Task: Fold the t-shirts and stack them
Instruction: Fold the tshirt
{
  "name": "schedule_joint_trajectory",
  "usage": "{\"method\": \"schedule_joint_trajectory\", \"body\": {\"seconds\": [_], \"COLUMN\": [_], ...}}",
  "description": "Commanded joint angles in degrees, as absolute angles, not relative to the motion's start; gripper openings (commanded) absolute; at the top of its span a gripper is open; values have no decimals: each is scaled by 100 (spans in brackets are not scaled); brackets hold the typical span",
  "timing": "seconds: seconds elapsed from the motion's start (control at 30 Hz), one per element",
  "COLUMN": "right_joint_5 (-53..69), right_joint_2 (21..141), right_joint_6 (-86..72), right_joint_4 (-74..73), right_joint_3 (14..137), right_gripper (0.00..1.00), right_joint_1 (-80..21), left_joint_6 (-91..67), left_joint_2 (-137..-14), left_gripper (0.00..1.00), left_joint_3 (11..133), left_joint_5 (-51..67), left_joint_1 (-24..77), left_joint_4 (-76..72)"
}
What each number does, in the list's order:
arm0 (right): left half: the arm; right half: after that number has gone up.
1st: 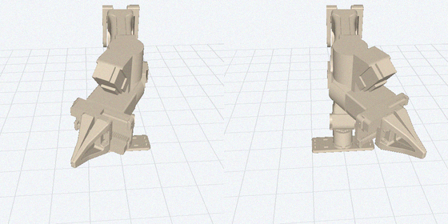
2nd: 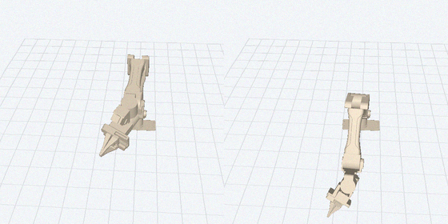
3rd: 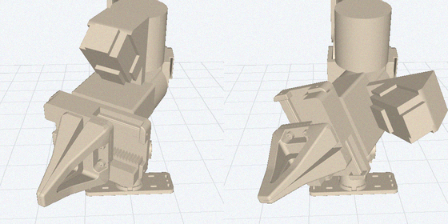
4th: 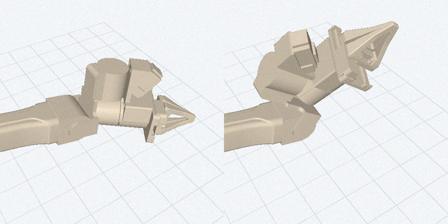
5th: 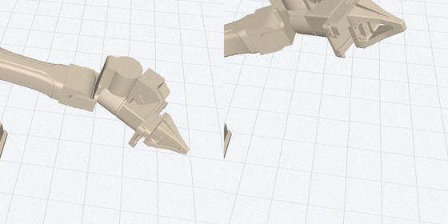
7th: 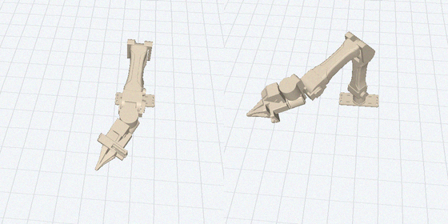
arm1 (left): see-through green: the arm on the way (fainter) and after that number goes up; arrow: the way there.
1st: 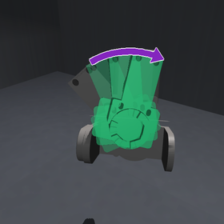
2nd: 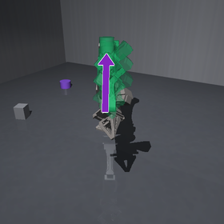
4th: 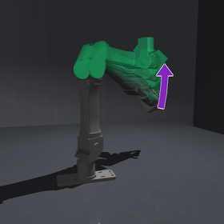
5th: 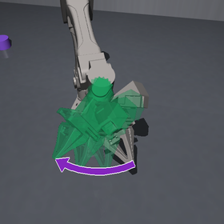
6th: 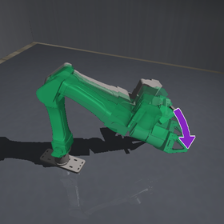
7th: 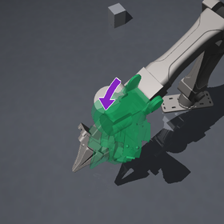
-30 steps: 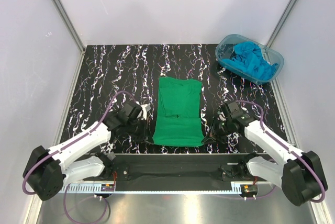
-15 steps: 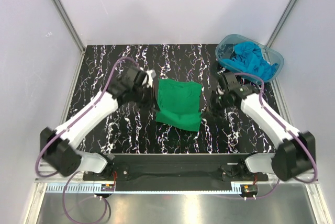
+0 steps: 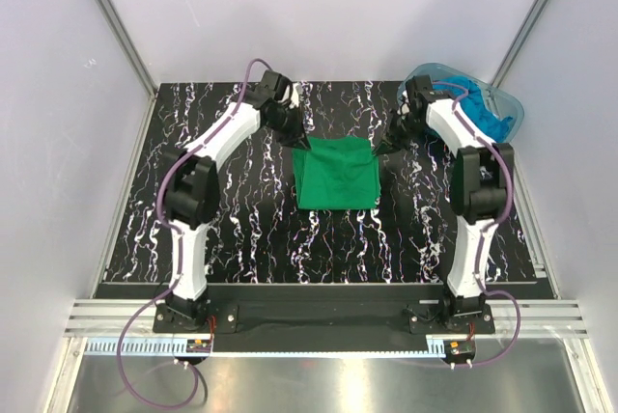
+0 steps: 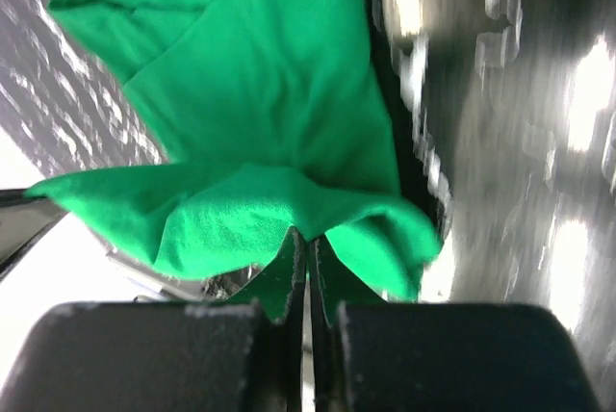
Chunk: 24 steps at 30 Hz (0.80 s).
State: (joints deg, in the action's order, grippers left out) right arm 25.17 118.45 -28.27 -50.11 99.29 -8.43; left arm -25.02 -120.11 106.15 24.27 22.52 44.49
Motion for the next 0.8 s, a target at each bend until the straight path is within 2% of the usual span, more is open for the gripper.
{"method": "schedule_joint_trajectory", "body": {"seconds": [0.0,0.1,0.17,0.47,0.77], "right_joint_5": [2917,3006,3032,3428,3384], "right_joint_2": [12452,13024,13122,12165,10900], "right_joint_6": [-2215,-1952,-1942,-2302,-2100], "right_joint_4": [-5132,-5439,-5634,-5160,-5458], "right_joint_3": [10958,11916,12094,10963,9504], "right_gripper": [0,0,0,0,0], "right_joint_1": [-800,-765,-765,-782,-826], "left_joint_6": [-2399,-2601,-2881,-3006,-3006], "left_joint_2": [-12383,-12454,-12262,-11093,-9434], "left_gripper": [0,0,0,0,0], "left_joint_3": [11311,11347,11120,9775,8045], "left_joint_5": [2777,2855,2891,3050,3059], "left_joint_1": [2083,1996,1986,1986,2100], "left_joint_4": [3905,3657,3229,3007,3128]}}
